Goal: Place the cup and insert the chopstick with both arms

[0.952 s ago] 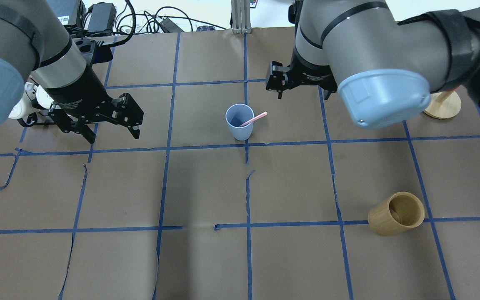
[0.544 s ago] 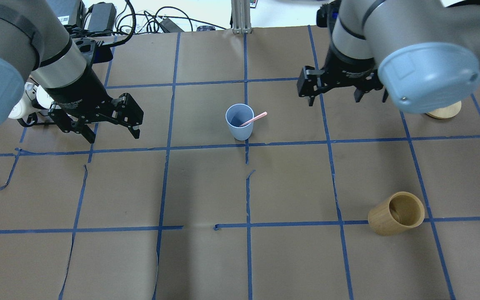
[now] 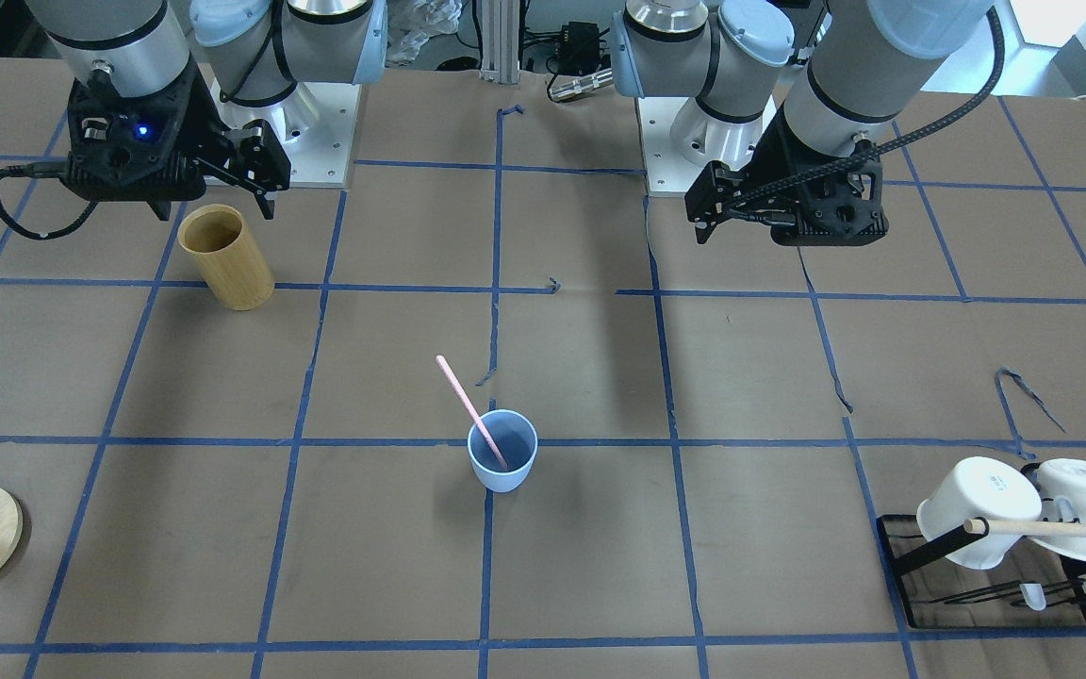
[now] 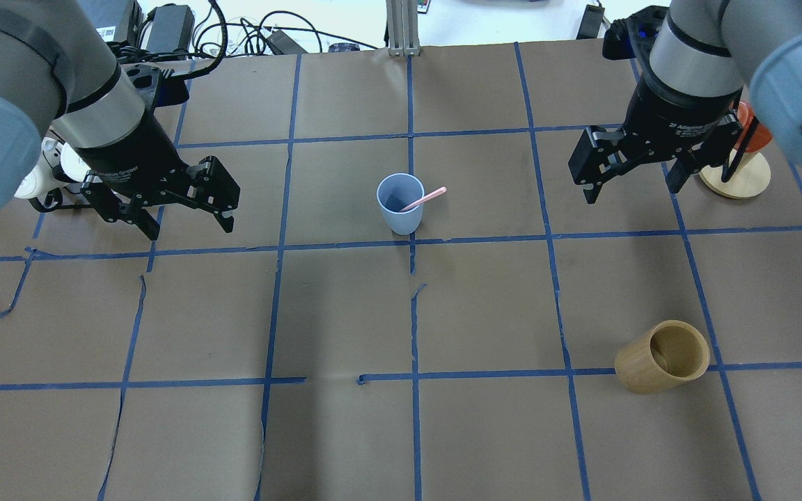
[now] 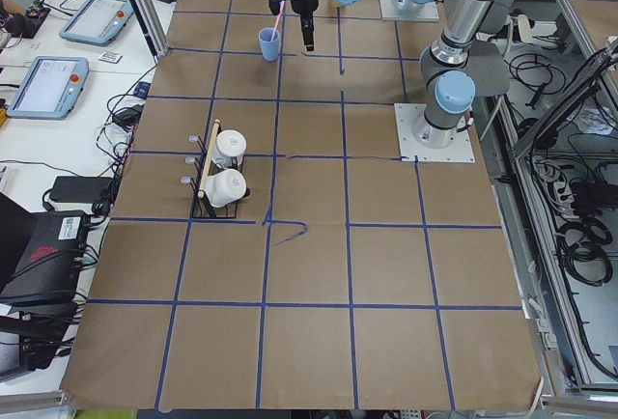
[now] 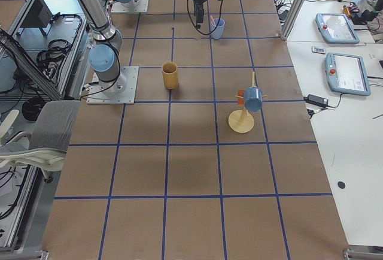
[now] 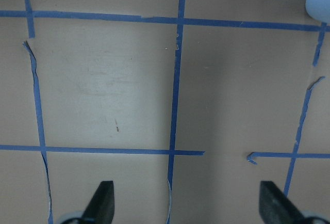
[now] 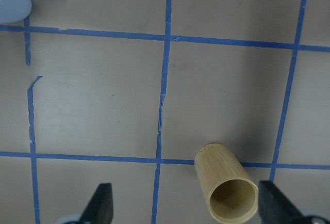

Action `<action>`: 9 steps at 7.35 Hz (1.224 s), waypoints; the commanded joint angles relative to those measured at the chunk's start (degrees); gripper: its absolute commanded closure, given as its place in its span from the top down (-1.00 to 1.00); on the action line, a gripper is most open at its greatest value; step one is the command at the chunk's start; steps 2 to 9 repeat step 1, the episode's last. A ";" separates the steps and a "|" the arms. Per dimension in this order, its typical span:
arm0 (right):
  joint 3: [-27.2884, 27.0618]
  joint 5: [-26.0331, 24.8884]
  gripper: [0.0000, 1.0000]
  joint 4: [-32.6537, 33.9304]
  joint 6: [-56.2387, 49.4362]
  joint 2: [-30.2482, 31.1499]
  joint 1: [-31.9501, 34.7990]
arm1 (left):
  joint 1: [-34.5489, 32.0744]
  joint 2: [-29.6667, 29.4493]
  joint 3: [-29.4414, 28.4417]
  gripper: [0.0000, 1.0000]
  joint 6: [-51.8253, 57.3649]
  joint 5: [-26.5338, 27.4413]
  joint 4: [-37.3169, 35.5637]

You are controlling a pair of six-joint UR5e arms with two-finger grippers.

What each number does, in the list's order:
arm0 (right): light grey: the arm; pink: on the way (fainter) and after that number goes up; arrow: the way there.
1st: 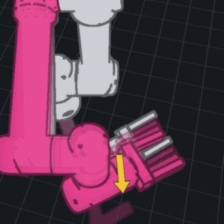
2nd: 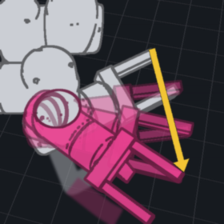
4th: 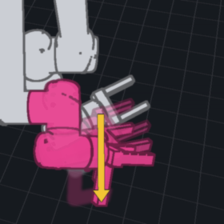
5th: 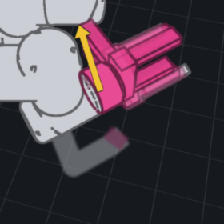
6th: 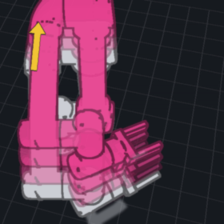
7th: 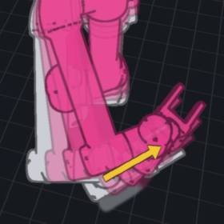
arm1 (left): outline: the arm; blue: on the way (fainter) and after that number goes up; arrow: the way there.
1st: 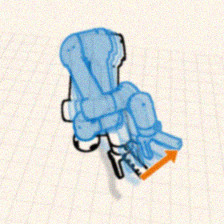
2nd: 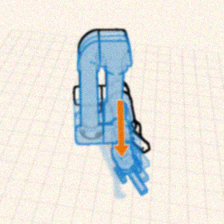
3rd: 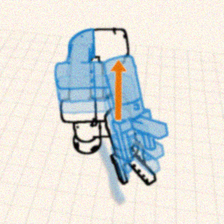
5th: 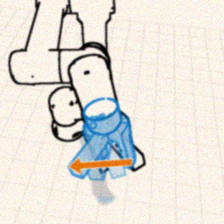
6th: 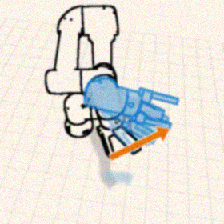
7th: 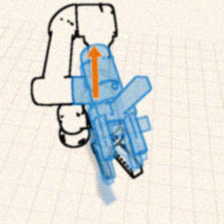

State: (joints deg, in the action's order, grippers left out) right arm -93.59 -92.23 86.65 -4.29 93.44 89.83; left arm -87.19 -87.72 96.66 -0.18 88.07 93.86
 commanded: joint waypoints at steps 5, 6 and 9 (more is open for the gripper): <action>-0.01 0.30 1.00 -0.07 -0.02 0.43 -0.01 | 0.00 0.00 0.02 1.00 0.00 0.00 0.10; -0.01 0.30 1.00 -0.07 -0.02 0.43 -0.01 | 0.00 0.00 0.02 1.00 0.00 0.00 0.10; -0.01 0.30 1.00 -0.07 -0.02 0.43 -0.01 | 0.00 0.00 0.02 1.00 0.00 0.00 0.10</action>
